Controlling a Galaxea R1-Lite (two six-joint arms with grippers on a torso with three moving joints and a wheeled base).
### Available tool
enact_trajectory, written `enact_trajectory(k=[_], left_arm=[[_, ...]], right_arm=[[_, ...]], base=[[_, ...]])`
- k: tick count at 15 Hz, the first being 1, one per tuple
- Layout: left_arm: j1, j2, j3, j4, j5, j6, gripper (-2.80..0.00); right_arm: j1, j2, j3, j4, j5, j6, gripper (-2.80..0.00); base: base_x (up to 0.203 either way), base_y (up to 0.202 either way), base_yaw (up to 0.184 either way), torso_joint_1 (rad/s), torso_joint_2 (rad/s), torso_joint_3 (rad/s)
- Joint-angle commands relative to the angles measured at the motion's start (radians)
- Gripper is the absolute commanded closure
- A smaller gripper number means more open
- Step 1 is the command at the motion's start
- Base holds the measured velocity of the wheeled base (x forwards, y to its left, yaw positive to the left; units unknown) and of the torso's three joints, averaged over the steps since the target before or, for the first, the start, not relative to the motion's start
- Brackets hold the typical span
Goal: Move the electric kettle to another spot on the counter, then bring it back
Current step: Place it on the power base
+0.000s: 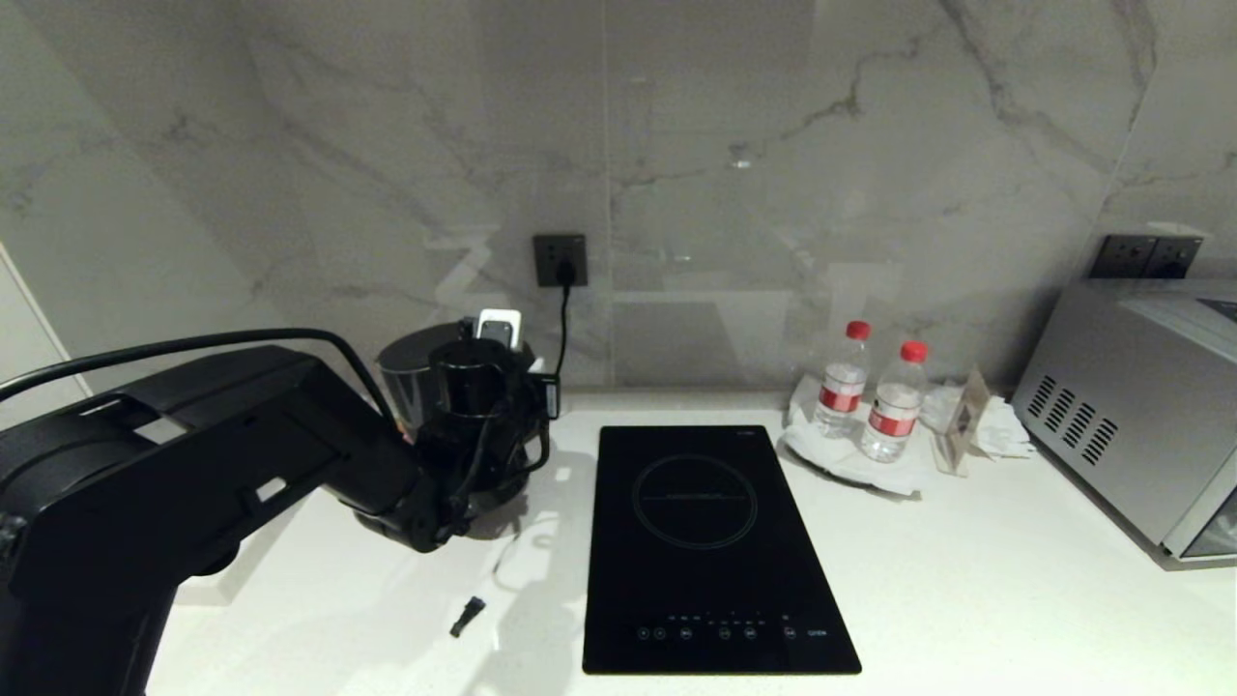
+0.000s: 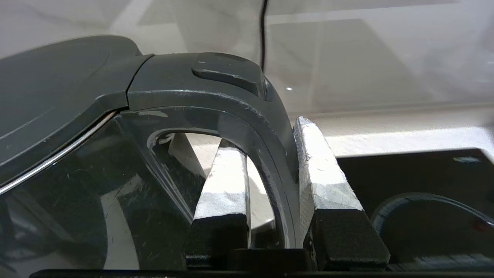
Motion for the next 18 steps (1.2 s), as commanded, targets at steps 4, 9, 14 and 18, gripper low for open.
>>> enact_trajectory(k=[4, 9, 14, 18], left_arm=[[0.04, 0.09, -0.076, -0.006, 0.005, 0.019, 0.0], [0.063, 0.146, -0.144, -0.006, 0.004, 0.045, 0.0], [0.086, 0.174, -0.171, -0.006, 0.0, 0.057, 0.0], [0.111, 0.188, -0.182, -0.006, -0.001, 0.081, 0.0]], right_arm=[[0.0, 0.0, 0.0, 0.0, 0.0, 0.0, 0.0], [0.0, 0.0, 0.0, 0.001, 0.0, 0.0, 0.0], [0.0, 0.0, 0.0, 0.0, 0.0, 0.0, 0.0], [0.0, 0.0, 0.0, 0.001, 0.0, 0.0, 0.0]], base=[[0.0, 0.0, 0.0, 0.0, 0.0, 0.0], [0.0, 0.0, 0.0, 0.0, 0.0, 0.0], [0.0, 0.0, 0.0, 0.0, 0.0, 0.0], [0.0, 0.0, 0.0, 0.0, 0.0, 0.0]])
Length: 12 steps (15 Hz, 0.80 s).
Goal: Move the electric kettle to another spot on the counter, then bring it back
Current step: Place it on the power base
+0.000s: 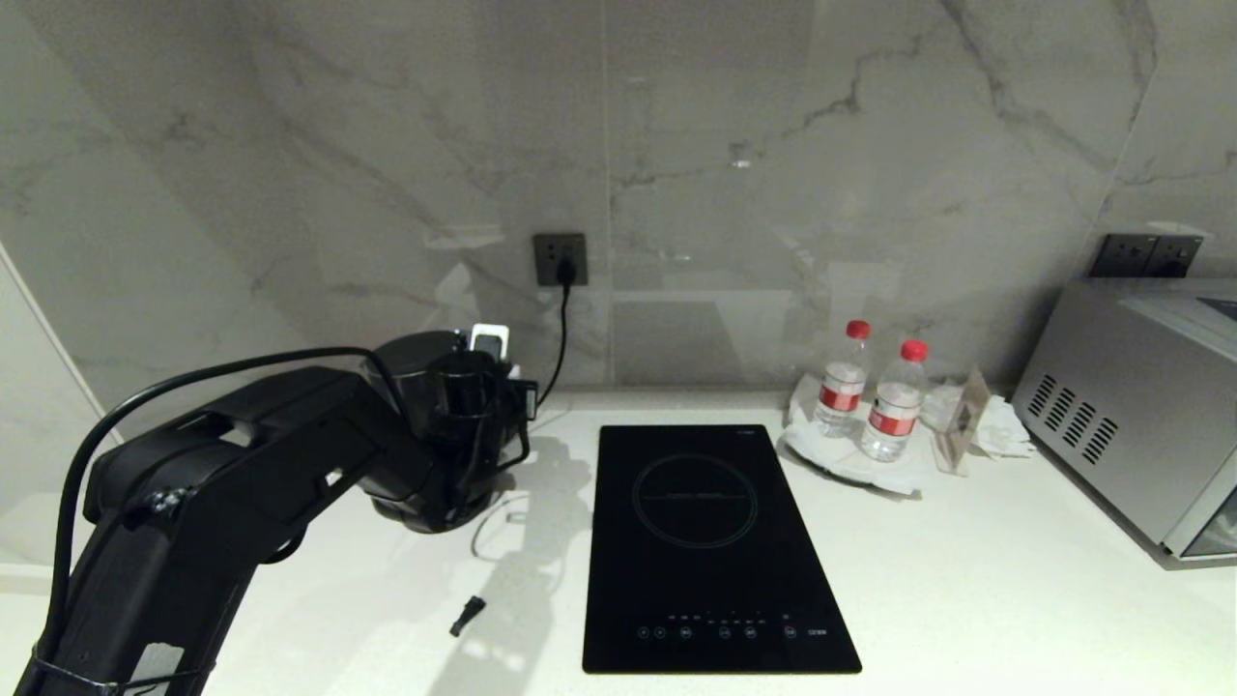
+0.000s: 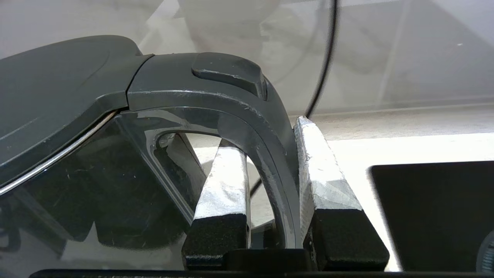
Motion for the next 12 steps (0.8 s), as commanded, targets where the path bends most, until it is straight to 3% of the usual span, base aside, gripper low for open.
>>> enact_trajectory(k=[1, 12], left_arm=[[0.011, 0.003, -0.001, -0.007, 0.002, 0.002, 0.0], [0.017, -0.013, 0.108, -0.077, 0.001, -0.004, 0.0]], right_arm=[[0.0, 0.0, 0.0, -0.001, 0.001, 0.0, 0.0], [0.0, 0.0, 0.0, -0.001, 0.001, 0.0, 0.0]], base=[[0.0, 0.0, 0.0, 0.0, 0.0, 0.0], [0.0, 0.0, 0.0, 0.0, 0.0, 0.0]])
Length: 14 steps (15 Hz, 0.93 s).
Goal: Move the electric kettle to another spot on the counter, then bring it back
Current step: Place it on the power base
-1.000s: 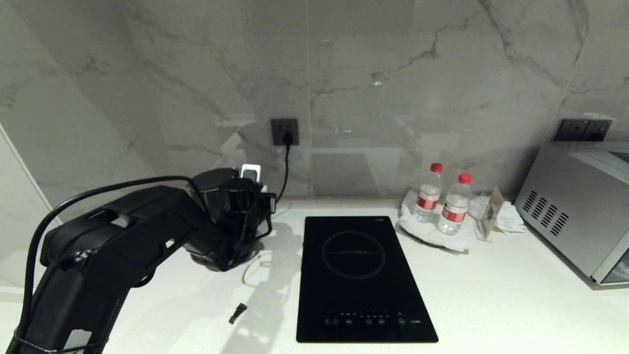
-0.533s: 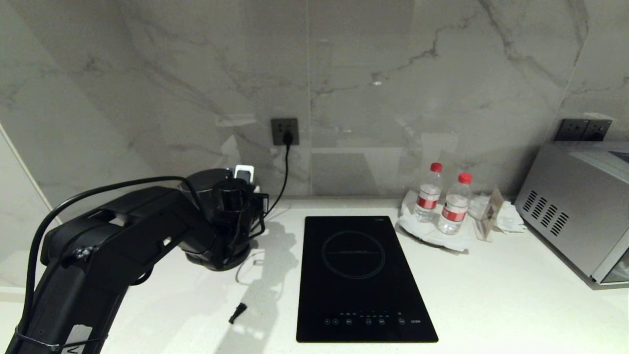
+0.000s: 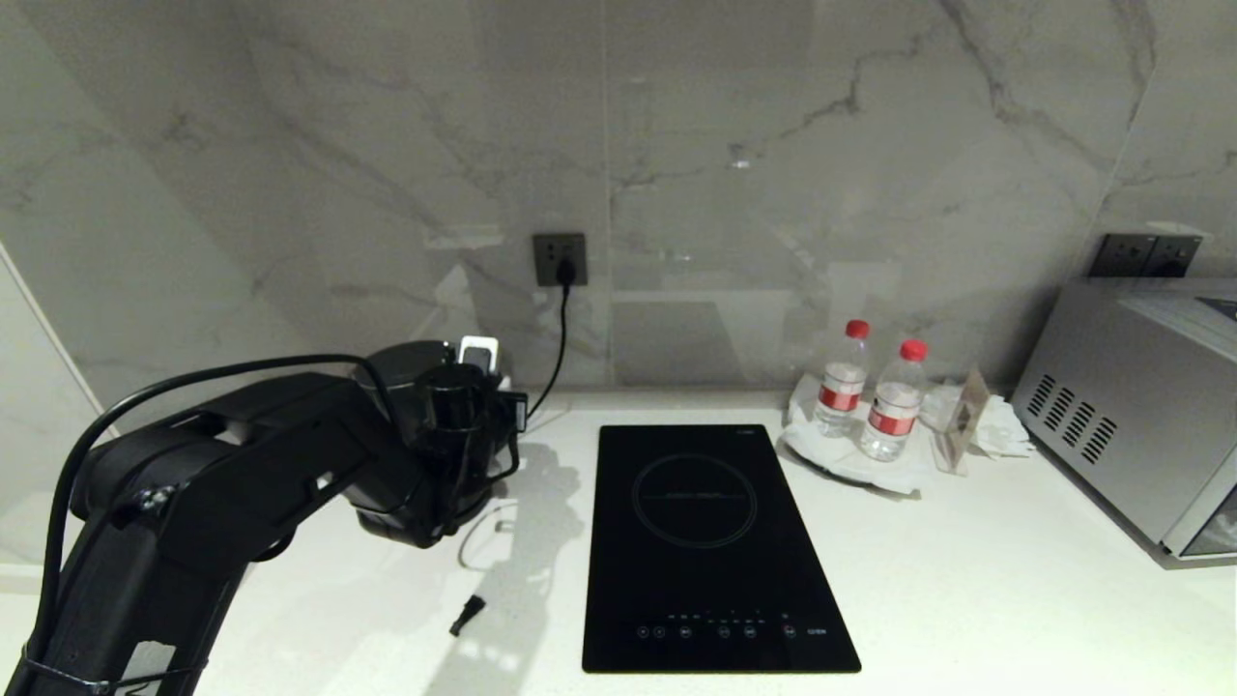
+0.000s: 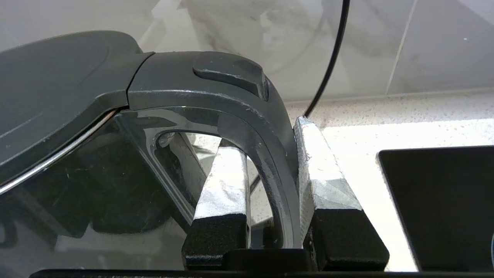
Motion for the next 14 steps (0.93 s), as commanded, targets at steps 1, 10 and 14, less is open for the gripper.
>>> enact_trajectory(k=[1, 10, 14], left_arm=[[0.001, -0.004, 0.02, -0.015, 0.003, 0.001, 0.0], [-0.013, 0.003, 0.037, -0.034, 0.008, 0.004, 0.0], [-0.014, 0.006, 0.047, -0.035, 0.008, 0.009, -2.8]], right_arm=[[0.0, 0.0, 0.0, -0.001, 0.0, 0.0, 0.0], [0.0, 0.0, 0.0, -0.001, 0.0, 0.0, 0.0], [0.0, 0.0, 0.0, -0.001, 0.0, 0.0, 0.0]], base=[[0.0, 0.0, 0.0, 0.0, 0.0, 0.0], [0.0, 0.0, 0.0, 0.0, 0.0, 0.0], [0.0, 0.0, 0.0, 0.0, 0.0, 0.0]])
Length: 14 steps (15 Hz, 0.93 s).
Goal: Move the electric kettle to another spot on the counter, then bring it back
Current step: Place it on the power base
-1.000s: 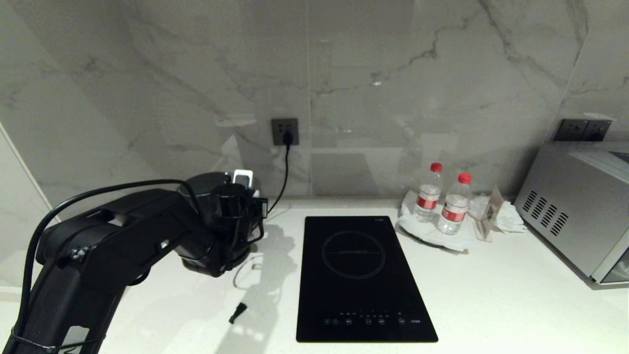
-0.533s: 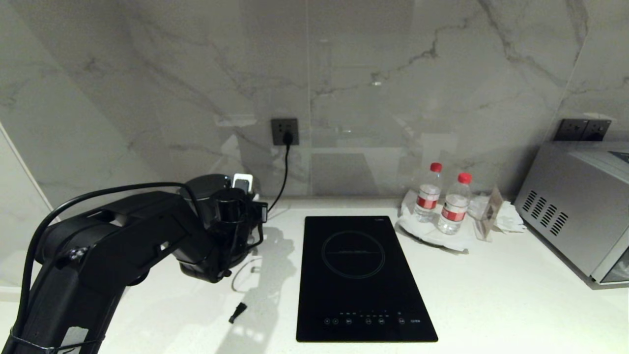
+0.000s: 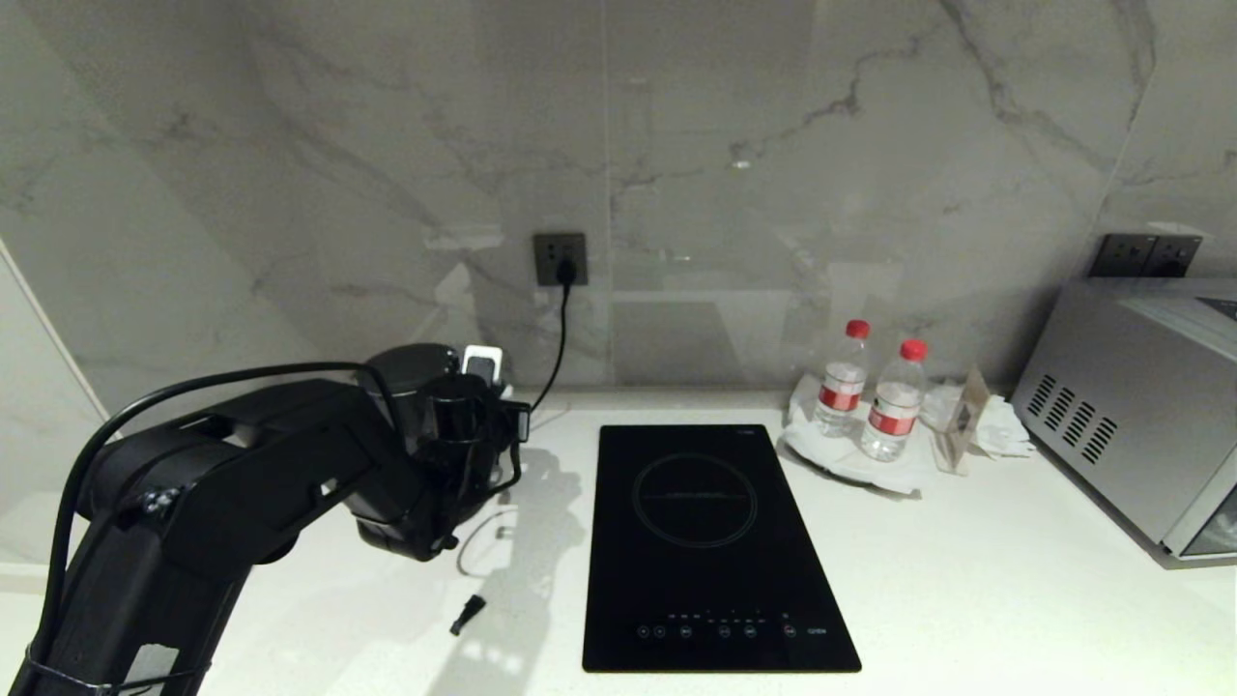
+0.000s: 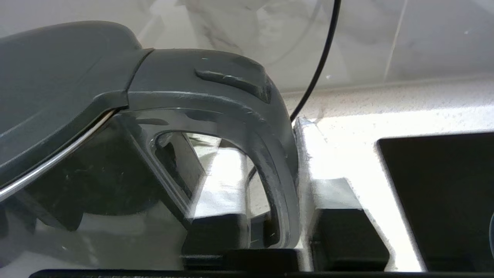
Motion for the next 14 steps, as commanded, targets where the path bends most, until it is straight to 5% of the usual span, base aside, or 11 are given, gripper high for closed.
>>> enact_trajectory(k=[1, 14], left_arm=[[-0.002, 0.001, 0.0, -0.007, 0.002, -0.001, -2.8], [-0.046, -0.001, 0.171, -0.118, -0.007, -0.013, -2.8]], right_arm=[[0.0, 0.0, 0.0, 0.0, 0.0, -0.001, 0.0], [0.0, 0.0, 0.0, 0.0, 0.0, -0.001, 0.0]], base=[[0.0, 0.0, 0.0, 0.0, 0.0, 0.0], [0.0, 0.0, 0.0, 0.0, 0.0, 0.0]])
